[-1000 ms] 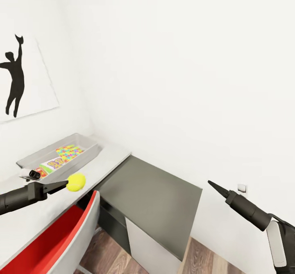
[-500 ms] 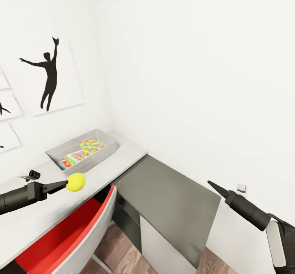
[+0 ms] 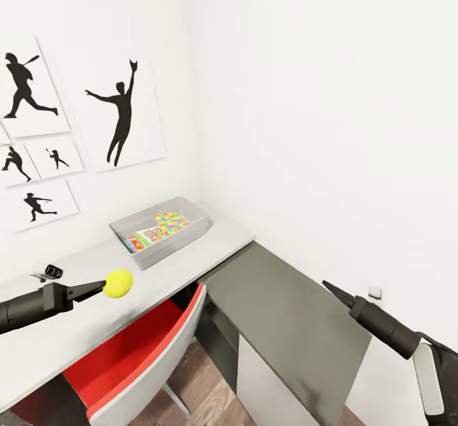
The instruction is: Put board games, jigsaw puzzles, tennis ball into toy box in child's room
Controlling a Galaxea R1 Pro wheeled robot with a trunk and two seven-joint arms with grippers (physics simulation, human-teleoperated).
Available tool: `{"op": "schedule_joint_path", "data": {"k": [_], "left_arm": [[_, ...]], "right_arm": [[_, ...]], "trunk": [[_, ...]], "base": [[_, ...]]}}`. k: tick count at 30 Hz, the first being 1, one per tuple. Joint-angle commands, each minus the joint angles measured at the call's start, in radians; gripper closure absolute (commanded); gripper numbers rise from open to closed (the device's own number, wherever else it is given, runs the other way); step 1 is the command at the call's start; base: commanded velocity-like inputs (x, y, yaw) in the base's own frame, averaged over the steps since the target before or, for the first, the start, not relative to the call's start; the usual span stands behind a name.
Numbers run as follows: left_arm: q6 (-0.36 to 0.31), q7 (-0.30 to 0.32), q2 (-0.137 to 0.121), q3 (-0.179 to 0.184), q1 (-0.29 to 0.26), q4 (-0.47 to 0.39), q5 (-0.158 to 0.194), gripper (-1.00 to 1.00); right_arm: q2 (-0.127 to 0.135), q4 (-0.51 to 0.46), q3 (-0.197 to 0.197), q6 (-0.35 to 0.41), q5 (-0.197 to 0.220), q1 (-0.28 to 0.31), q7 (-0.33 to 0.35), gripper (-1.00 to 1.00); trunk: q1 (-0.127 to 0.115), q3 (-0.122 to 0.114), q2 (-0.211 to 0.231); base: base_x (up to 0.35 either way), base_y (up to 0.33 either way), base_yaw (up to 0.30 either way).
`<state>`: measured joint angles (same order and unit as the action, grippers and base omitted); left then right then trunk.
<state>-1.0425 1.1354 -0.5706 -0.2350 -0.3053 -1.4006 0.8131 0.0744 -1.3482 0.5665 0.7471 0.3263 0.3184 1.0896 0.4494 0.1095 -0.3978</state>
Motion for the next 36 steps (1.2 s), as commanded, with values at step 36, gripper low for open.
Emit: {"op": "schedule_joint_path", "data": {"k": [36], "left_arm": [[-0.005,0.003,0.0,-0.001,-0.001,0.002,0.0,1.0]], "right_arm": [[-0.001,-0.011,0.001,0.006,0.009,0.001,0.006,-1.0]], "trunk": [[0.001,0.001,-0.002]], "base": [[0.045,0.097,0.094]]}}
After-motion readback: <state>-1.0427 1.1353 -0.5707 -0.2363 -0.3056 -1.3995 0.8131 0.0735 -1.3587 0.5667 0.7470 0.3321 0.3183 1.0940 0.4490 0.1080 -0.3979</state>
